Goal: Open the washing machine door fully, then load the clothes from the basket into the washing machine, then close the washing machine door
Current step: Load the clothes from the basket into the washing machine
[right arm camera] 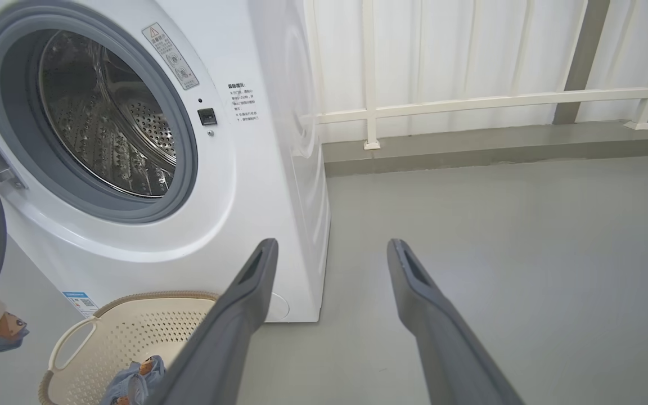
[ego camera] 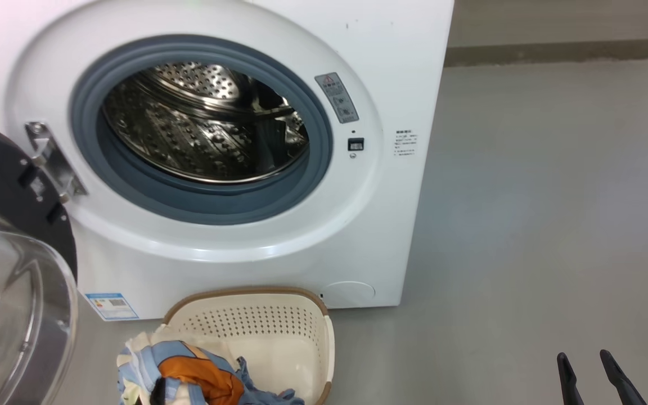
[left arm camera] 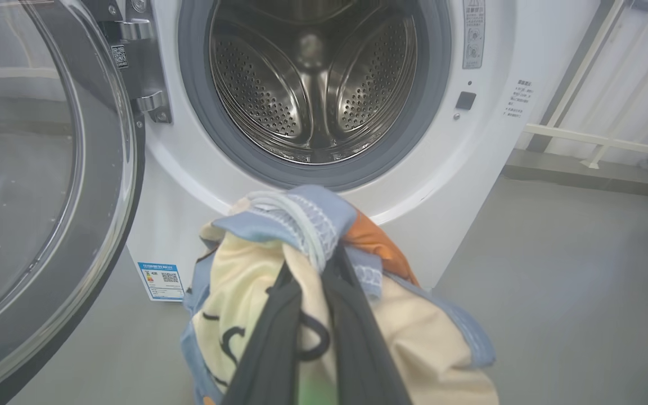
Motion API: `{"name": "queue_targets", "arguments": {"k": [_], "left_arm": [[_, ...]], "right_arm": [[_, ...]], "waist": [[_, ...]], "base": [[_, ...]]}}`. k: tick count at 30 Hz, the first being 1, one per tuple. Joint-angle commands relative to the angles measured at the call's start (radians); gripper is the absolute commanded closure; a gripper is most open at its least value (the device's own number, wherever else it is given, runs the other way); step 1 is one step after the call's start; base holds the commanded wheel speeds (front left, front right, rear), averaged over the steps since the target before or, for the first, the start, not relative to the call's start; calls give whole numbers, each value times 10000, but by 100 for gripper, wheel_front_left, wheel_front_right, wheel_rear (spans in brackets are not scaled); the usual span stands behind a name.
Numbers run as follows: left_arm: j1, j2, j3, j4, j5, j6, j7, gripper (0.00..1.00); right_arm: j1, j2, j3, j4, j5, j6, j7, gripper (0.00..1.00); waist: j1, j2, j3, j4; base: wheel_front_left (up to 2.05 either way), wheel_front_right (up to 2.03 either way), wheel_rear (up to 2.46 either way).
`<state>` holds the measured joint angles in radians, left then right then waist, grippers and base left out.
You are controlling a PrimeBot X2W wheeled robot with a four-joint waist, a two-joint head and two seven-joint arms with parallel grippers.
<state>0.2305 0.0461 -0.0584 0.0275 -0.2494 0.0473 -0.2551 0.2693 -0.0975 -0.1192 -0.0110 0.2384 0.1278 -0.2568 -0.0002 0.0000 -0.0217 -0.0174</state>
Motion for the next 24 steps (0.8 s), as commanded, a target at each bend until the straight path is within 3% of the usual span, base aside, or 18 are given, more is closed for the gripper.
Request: {"name": "queue_targets", "arguments": {"k": [1, 24], "left_arm": [[-105, 42, 336, -379, 63, 44, -66, 100], [28, 41, 370, -525, -8, -7, -66, 100]], "right_arm": [[-54, -137, 134, -286, -161, 29, -49, 0], [-57, -45, 237, -253, -177, 29, -49, 0]], "waist": [[2, 0, -278, 242], [2, 0, -215, 220]], "base": [[0, 0, 0], [0, 0, 0]]}}
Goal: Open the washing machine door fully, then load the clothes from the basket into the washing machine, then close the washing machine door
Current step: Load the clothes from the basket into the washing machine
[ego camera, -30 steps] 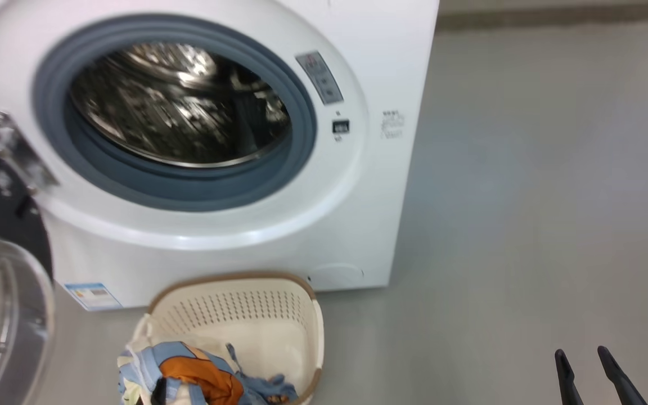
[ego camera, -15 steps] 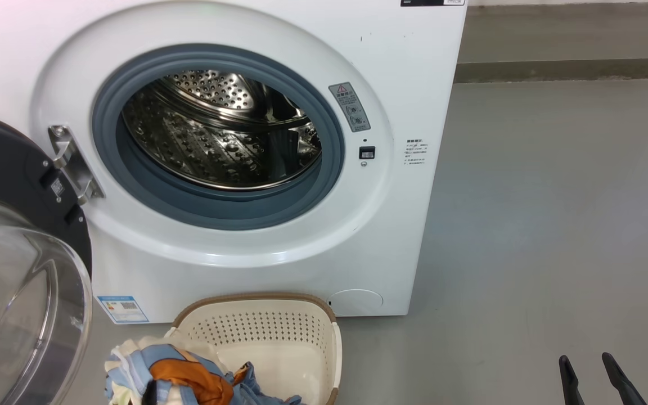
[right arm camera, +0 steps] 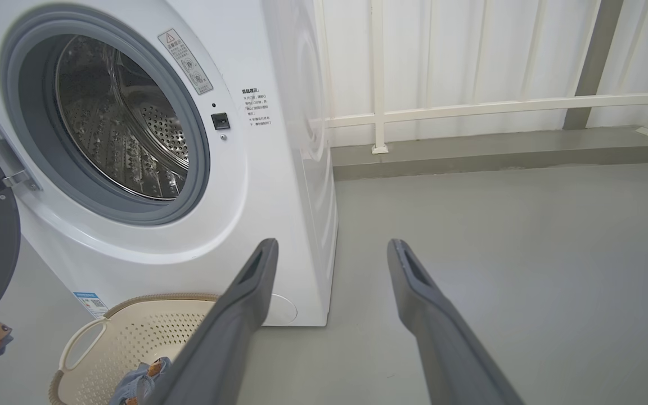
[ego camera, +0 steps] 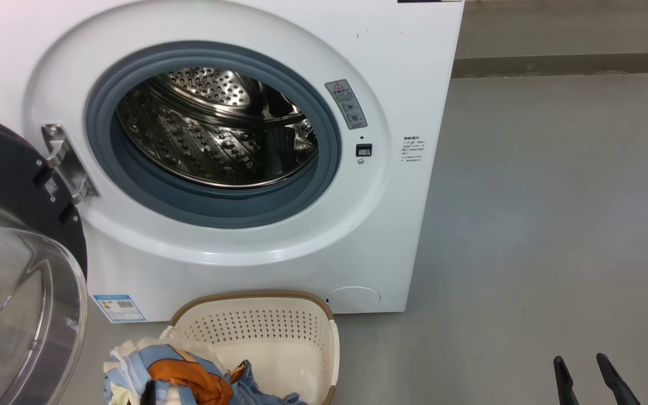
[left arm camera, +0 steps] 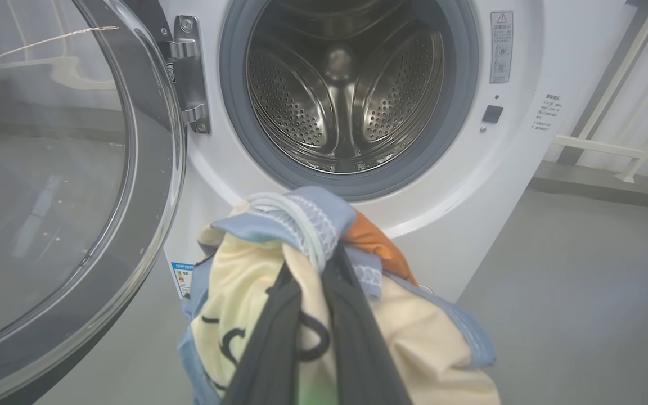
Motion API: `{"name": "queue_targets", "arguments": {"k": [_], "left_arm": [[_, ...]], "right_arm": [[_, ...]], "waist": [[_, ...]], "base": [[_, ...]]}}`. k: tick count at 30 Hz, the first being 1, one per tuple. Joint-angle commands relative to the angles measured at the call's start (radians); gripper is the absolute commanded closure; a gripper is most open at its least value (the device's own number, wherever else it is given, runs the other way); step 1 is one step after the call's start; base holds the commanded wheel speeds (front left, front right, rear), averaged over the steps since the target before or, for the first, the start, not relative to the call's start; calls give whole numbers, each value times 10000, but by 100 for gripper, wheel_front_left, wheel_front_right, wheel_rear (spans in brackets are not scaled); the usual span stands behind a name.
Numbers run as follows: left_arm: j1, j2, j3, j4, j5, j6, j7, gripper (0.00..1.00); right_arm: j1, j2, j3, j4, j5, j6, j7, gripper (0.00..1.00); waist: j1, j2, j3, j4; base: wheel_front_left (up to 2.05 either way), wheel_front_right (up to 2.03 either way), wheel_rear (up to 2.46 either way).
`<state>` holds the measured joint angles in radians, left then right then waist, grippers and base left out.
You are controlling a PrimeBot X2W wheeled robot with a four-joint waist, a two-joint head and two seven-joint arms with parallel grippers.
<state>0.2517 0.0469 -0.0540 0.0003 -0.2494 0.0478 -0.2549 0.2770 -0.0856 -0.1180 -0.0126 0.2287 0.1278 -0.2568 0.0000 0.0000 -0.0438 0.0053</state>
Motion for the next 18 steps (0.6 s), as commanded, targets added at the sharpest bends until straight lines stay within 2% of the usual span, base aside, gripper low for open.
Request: {"name": "queue_targets", "arguments": {"k": [1, 11, 18], "left_arm": [[-191, 34, 321, -250, -6, -16, -68, 100], [-347, 34, 257, -229, 20, -70, -68, 100], [-1098, 34, 164, 158, 148, -148, -68, 100]], "right_arm": [[-144, -167, 226, -240, -81, 29, -49, 0], [-177, -141, 255, -252, -72, 29, -49, 0], [-321, -88, 366, -205, -9, 29, -49, 0]], "waist": [[0, 0, 17, -16], [0, 0, 105, -146], [0, 0, 309, -482]], "base": [[0, 0, 0], [0, 0, 0], [0, 0, 0]]}}
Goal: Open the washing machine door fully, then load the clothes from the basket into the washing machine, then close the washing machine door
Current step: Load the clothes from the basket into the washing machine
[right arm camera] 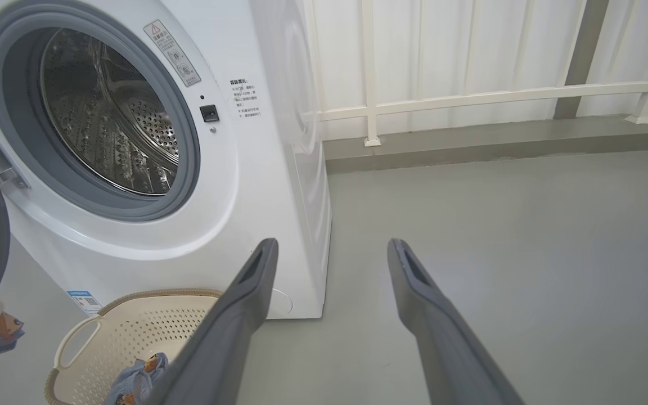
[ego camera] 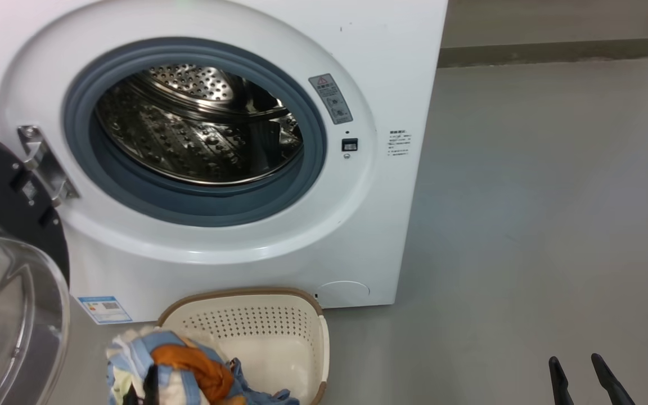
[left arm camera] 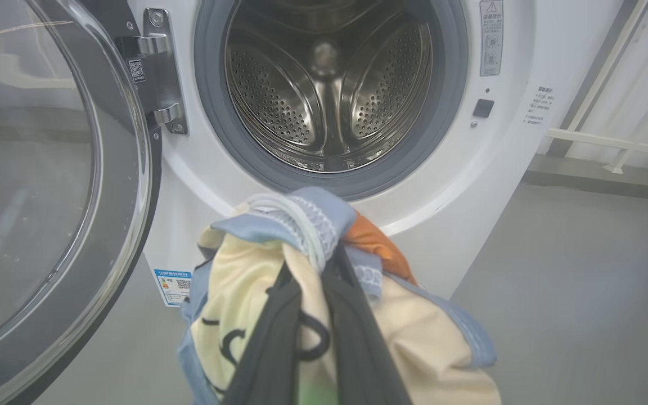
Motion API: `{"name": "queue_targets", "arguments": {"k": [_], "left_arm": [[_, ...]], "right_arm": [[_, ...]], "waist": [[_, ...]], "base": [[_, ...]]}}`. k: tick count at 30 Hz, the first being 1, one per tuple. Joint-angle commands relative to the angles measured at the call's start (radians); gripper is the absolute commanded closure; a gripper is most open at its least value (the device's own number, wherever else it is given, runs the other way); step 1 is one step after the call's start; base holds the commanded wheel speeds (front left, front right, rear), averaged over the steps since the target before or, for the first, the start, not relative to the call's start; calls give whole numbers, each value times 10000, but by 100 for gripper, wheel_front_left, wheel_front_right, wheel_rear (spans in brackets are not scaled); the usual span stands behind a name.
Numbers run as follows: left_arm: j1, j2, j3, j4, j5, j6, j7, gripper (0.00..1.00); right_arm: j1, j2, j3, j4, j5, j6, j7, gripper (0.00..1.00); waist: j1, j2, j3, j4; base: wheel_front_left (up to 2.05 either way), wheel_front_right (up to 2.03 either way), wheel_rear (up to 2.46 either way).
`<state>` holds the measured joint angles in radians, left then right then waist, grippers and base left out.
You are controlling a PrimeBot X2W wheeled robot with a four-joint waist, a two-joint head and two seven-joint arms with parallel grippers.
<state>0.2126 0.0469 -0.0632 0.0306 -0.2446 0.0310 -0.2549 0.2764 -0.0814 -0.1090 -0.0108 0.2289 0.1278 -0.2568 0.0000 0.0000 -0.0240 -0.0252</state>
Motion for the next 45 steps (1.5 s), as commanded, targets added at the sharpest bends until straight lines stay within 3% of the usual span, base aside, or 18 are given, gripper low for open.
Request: {"name": "queue_targets", "arguments": {"k": [1, 6, 13, 21, 33, 45], "left_arm": [[-862, 34, 244, -74, 91, 35, -68, 100], [-1714, 34, 283, 303, 20, 119, -68, 100], [-4299, 121, 774, 1380, 186, 153, -68, 100], [-7055, 929, 1413, 2881, 646, -19, -68, 100], [-10347, 1934, 1828, 4903, 1314, -56, -68, 100], [-12674, 2476, 2092, 5602, 1694, -222, -68, 100]], "right_arm": [[-335, -118, 304, -237, -6, 29, -49, 0], [-434, -72, 472, -267, 24, 29, -49, 0], [-1094, 49, 913, -279, 155, 29, -49, 0], [-1726, 89, 1401, -104, 306, 29, -49, 0], [-2286, -86, 2081, -20, 507, 29, -49, 0], [-2189, -387, 2177, -70, 597, 29, -49, 0]], "waist": [[0, 0, 174, -262], [0, 0, 616, -642], [0, 0, 1982, -1496], [0, 0, 3290, -2431], [0, 0, 4785, -3183], [0, 0, 5927, -3384]], "base": [[0, 0, 0], [0, 0, 0], [0, 0, 0], [0, 0, 0], [0, 0, 0], [0, 0, 0]]}}
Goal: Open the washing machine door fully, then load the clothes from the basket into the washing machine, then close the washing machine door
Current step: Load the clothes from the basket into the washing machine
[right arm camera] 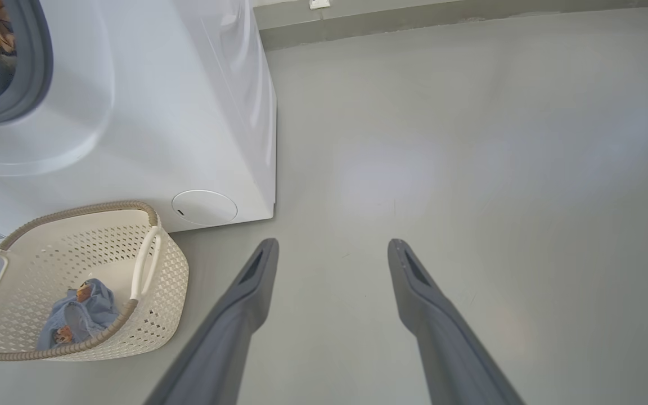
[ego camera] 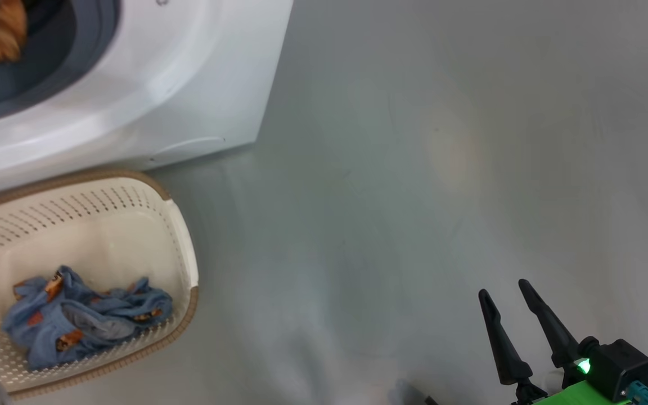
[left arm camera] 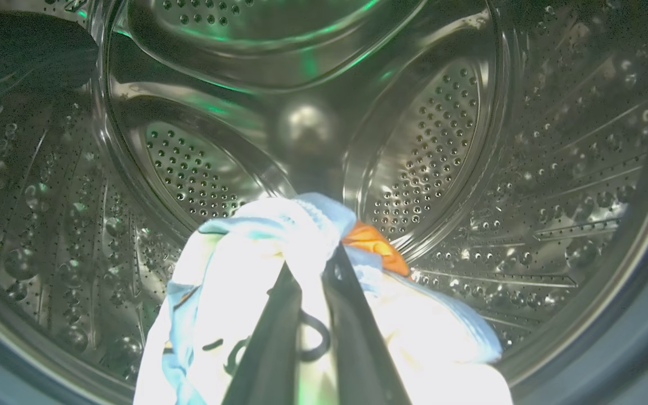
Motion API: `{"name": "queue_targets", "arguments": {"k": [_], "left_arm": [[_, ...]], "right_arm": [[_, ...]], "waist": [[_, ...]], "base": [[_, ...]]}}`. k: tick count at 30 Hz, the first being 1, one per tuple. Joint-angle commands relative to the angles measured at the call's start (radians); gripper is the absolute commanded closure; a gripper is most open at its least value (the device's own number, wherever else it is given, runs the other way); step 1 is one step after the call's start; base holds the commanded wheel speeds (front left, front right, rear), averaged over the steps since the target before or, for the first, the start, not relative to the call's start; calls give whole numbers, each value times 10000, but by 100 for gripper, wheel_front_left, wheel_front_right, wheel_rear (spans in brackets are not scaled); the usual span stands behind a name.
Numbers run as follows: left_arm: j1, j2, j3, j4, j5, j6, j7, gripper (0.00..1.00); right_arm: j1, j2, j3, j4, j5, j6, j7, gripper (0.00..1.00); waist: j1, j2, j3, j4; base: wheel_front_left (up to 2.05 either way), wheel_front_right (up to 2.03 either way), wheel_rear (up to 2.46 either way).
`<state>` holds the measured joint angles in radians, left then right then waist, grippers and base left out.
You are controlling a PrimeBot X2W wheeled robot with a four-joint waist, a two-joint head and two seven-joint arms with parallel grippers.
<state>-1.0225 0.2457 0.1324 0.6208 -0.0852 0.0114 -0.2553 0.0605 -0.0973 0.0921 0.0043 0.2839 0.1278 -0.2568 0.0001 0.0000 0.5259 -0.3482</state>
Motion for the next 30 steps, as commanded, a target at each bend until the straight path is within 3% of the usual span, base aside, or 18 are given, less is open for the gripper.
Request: {"name": "queue_targets", "arguments": {"k": [1, 13, 22, 24, 25, 26, 30], "left_arm": [[-500, 505, 115, -373, 159, -31, -65, 100], [-1465, 568, 204, -1209, 417, -174, -65, 100], [-1383, 745, -284, 871, 914, -59, -65, 100], [-1552, 744, -425, 1610, 1031, 43, -65, 52], [-1687, 748, -505, 1904, 1094, 91, -65, 18], [-1811, 746, -573, 2186, 1148, 151, -65, 0], [-2208, 744, -811, 3065, 1356, 488, -65, 0]], "right_arm": [[-5, -238, 155, -240, 56, 29, -49, 0], [178, -453, 268, -259, 120, 29, -49, 0], [603, -507, 221, -161, 163, 29, -49, 0], [600, -488, 209, -151, 164, 29, -49, 0], [589, -482, 202, -151, 172, 29, -49, 0], [579, -479, 191, -141, 178, 29, -49, 0], [611, -479, 163, -80, 177, 29, -49, 0]], "waist": [[-1, 0, 534, -132], [-1, 0, 1110, -99], [-1, 0, 832, -140], [-1, 0, 799, -102], [-1, 0, 794, -81], [-1, 0, 769, -56], [-1, 0, 595, 67]], "base": [[0, 0, 0], [0, 0, 0], [0, 0, 0], [0, 0, 0], [0, 0, 0], [0, 0, 0], [0, 0, 0]]}}
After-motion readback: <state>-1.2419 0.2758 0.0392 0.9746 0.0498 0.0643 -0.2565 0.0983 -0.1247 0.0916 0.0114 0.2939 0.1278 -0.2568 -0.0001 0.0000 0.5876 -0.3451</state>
